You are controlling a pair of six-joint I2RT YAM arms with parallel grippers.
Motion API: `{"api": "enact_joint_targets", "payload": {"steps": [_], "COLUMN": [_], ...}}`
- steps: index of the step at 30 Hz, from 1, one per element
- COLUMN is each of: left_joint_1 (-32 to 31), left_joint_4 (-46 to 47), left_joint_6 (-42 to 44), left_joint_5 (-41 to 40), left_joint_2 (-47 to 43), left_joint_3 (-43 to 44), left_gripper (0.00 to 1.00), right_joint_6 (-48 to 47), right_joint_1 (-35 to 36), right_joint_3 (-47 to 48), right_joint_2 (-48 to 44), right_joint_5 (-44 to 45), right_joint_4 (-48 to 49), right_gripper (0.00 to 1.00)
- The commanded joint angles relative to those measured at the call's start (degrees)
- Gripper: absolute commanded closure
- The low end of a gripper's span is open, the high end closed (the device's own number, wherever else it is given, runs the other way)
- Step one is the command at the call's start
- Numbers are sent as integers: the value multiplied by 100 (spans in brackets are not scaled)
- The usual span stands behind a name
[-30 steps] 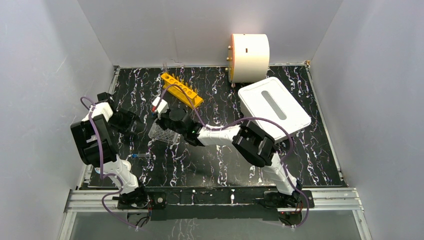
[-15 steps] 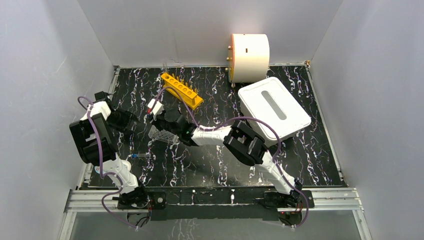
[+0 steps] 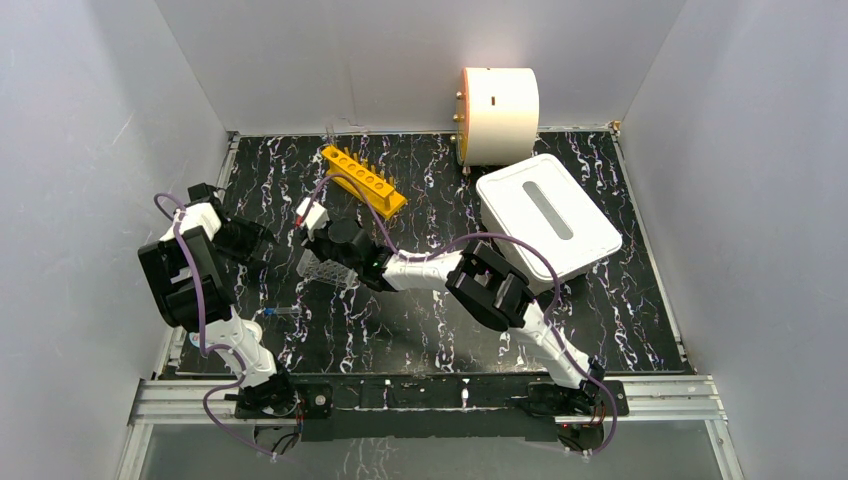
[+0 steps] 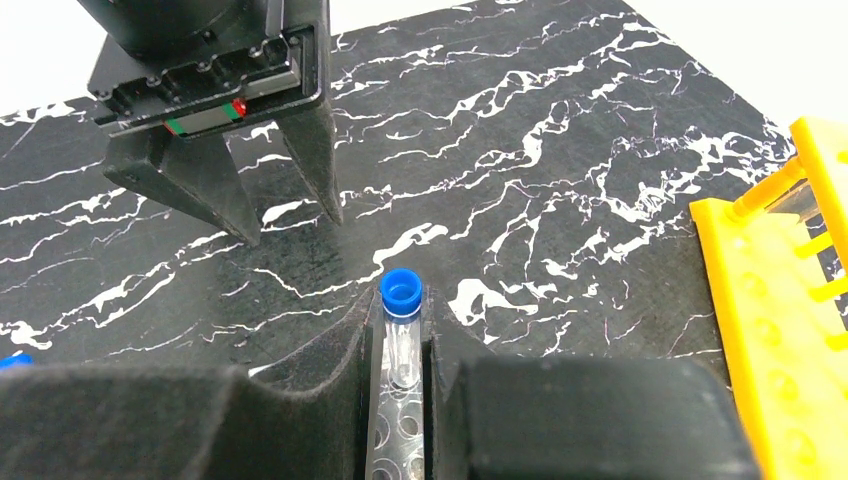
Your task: Organize the chemistry lab equipment
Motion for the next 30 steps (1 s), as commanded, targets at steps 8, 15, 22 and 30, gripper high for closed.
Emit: {"api": "enact_joint_targets", "payload": {"steps": [8, 15, 22, 30], "left_joint_1": [45, 45, 45, 45], "left_joint_4": [-104, -102, -136, -156], "left_joint_6": [-36, -37, -22, 8], "left_joint_5": [108, 101, 127, 109], "left_joint_2": [-38, -30, -9, -30], "left_joint_3": [22, 29, 113, 104], "left_gripper": [50, 50, 50, 50], "right_joint_6": [37, 133, 83, 89], "right_joint_1": [-46, -63, -72, -70], "right_joint_3": [-40, -134, -385, -579], "right_joint_2": [-40, -10, 108, 201], "right_joint_5": [-79, -126, -78, -36], "right_joint_4": [400, 494, 967, 1422], "right_gripper": [77, 76, 75, 72]}}
